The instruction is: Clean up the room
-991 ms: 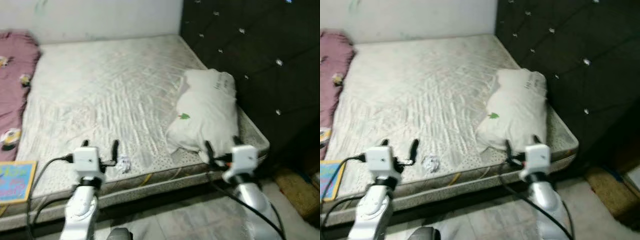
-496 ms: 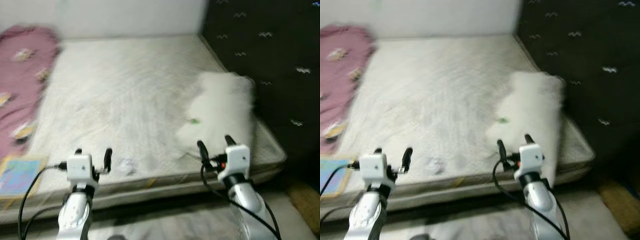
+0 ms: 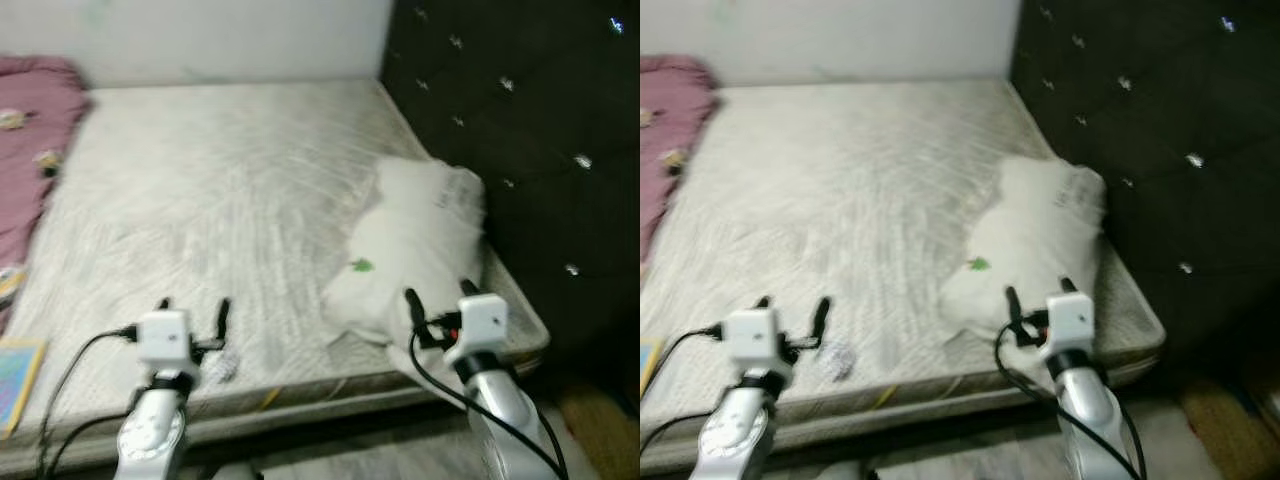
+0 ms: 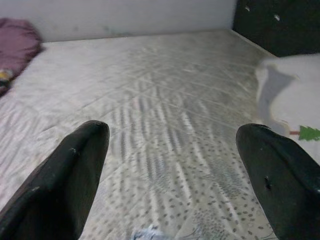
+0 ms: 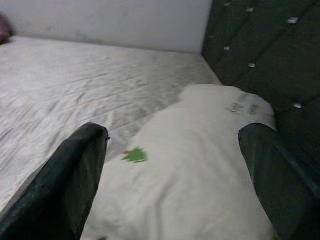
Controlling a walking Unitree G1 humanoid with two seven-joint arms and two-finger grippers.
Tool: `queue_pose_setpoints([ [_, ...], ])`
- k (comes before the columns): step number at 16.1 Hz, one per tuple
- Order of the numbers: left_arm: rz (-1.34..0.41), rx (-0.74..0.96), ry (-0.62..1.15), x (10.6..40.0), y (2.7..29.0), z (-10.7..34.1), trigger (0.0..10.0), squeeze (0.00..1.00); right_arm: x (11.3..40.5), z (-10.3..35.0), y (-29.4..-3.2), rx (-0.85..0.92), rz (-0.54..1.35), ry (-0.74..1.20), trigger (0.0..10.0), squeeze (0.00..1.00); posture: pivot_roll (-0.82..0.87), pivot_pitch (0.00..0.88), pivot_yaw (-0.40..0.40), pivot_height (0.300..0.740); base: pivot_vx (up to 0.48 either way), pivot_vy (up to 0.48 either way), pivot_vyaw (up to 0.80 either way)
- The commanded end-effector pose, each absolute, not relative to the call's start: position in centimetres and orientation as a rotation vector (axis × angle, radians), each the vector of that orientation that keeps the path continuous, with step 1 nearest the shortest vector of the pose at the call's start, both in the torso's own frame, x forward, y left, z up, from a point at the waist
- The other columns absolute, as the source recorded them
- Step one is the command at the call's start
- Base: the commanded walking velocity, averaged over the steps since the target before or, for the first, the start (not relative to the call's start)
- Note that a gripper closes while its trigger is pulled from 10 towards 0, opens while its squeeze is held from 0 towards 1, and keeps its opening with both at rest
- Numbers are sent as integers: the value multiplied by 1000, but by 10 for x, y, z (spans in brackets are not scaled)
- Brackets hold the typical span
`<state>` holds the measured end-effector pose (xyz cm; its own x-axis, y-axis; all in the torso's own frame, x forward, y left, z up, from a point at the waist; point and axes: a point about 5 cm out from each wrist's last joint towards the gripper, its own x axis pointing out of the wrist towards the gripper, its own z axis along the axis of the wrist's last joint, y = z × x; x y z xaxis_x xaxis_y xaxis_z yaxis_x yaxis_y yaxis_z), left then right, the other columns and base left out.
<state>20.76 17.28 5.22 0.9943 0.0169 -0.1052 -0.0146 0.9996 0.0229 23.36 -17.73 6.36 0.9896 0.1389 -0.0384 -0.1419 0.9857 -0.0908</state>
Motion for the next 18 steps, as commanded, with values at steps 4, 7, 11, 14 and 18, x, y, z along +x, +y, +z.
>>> queue_pose_setpoints([
  [4,-6,14,108,206,166,58,10000,0,231,68,-180,-100,167,17,10000,0,29,44,-41,740,0,171,0],
  [7,0,9,107,207,168,62,10000,0,235,73,-181,-116,136,-4,10000,0,31,48,-37,740,0,480,0],
  [11,-37,22,89,209,167,69,10000,0,223,69,-186,-134,164,49,10000,0,26,58,-41,740,0,480,308],
  [14,-55,17,79,214,167,73,10000,0,227,69,-188,-119,132,53,10000,0,29,54,-37,740,0,480,206],
  [18,-50,44,55,220,174,80,10000,0,234,74,-187,-105,125,35,10000,0,29,75,-36,740,0,480,0],
])
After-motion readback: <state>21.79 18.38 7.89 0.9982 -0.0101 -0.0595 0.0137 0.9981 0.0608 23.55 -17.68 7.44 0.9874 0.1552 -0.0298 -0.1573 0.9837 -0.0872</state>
